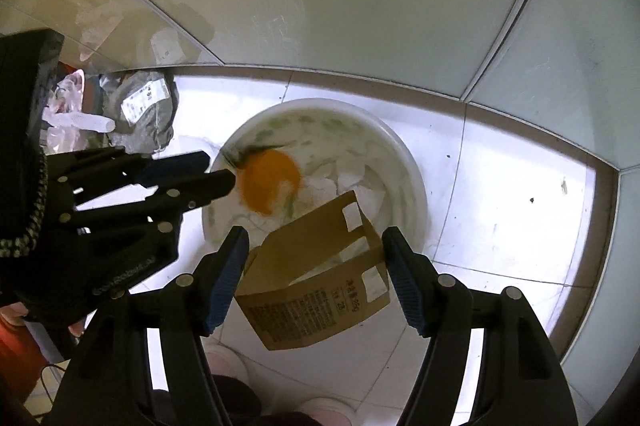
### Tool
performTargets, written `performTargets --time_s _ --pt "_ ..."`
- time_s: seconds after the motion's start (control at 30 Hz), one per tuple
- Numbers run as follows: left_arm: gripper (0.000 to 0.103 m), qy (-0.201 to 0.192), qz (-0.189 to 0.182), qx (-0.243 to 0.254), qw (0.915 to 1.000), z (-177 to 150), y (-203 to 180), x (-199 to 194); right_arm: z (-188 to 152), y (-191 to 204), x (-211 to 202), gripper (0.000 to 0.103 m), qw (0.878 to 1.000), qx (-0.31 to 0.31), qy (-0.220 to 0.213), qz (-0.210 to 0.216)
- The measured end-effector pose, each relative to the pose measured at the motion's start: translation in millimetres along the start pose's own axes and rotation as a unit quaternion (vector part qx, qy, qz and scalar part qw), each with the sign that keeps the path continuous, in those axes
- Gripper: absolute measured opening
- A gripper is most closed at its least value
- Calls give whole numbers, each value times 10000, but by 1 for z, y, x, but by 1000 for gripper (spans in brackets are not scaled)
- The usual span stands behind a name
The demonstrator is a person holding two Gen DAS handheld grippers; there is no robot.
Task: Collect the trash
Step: 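Open the left tool while the right tool opens, dropping peel and cardboard into the bucket, then raise both open tools back toward the counter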
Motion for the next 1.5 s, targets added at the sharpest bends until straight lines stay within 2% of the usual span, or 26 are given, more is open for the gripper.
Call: performTargets --time_s 0.2,0.33,0.5,0.7,0.83,0.97,1.13,1.3,1.5 --pt "24 -191 52 -165 9997 4 -7 -30 1 -2 -18 65 9997 -7 -161 -160" --pt "24 -293 98 -310 9990 5 -19 -71 4 -2 -60 65 9995 37 -254 -173" --pt "28 -523 152 -437 9976 11 -44 -146 12 1 -118 72 9992 191 -352 -22" --pt "29 -784 198 -561 9951 17 -62 -228 26 11 -154 72 9986 272 -391 -216" --pt "29 -913 204 -576 9939 26 -81 -285 32 11 -196 72 9981 430 -429 -75" --pt "29 -1029 235 -458 9934 37 -105 -340 42 8 -267 72 9965 503 -636 -186" --pt "29 -1348 41 -287 9904 58 -153 -432 52 -1 -368 72 9914 606 -1082 -414" --pt "53 -1765 57 29 9843 74 -196 -522 60 -6 -482 72 9789 770 -1751 -718" --pt "64 -2263 47 491 9728 81 -246 -624 55 -3 -592 72 9616 999 -2399 -886"
Point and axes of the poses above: each gripper's, at about its wrist camera, not at the fingertips, and x roughly the way its jaws point, y to its left, z to its top, the point moved 8 cm from there along x, roughly the way its jaws point, and after that the axes turned 13 degrees about -z, right-handed, at the moved point
